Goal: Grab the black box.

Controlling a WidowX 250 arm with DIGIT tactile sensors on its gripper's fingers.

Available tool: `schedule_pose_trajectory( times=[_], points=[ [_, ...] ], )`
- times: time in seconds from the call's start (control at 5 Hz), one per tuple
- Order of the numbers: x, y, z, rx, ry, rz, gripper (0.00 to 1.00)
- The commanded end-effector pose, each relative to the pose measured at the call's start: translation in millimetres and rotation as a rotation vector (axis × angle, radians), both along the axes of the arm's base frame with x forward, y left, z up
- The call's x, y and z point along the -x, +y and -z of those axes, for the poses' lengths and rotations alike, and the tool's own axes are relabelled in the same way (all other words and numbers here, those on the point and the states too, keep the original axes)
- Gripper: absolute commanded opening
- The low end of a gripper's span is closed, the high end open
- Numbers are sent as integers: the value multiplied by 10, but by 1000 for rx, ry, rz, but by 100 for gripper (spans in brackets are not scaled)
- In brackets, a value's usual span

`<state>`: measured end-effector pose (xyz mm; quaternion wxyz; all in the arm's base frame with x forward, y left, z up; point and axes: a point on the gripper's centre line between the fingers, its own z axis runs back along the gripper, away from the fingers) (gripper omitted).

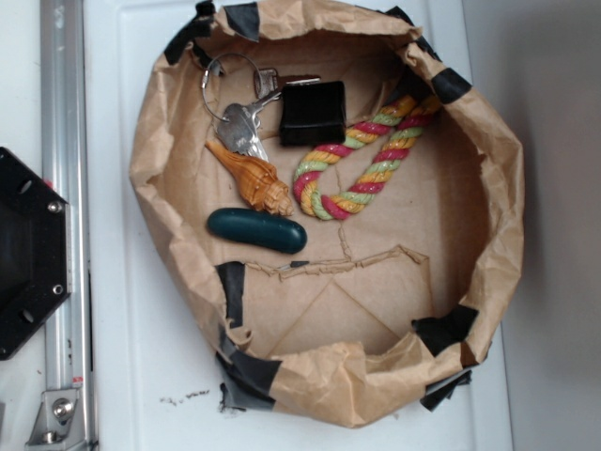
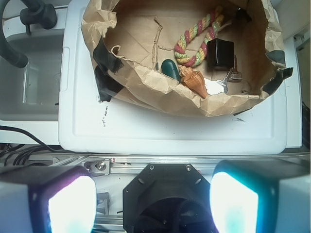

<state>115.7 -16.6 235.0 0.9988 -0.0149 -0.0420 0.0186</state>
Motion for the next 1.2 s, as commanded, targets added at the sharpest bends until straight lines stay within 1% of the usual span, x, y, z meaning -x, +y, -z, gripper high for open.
schedule_pose_trajectory(
  times=[0.0,0.2,0.4,0.6,0.8,1.0],
  points=[
    [0,0,0,0,0,0,100],
    [-500,401,500,1,84,-115,100],
    [-980,671,746,-24,79,-168,100],
    [-1482,915,1128,-49,58,-174,100],
    [-1542,843,1465,-117,84,-148,100],
    [-1475,923,1628,-204,72,-165,100]
  ],
)
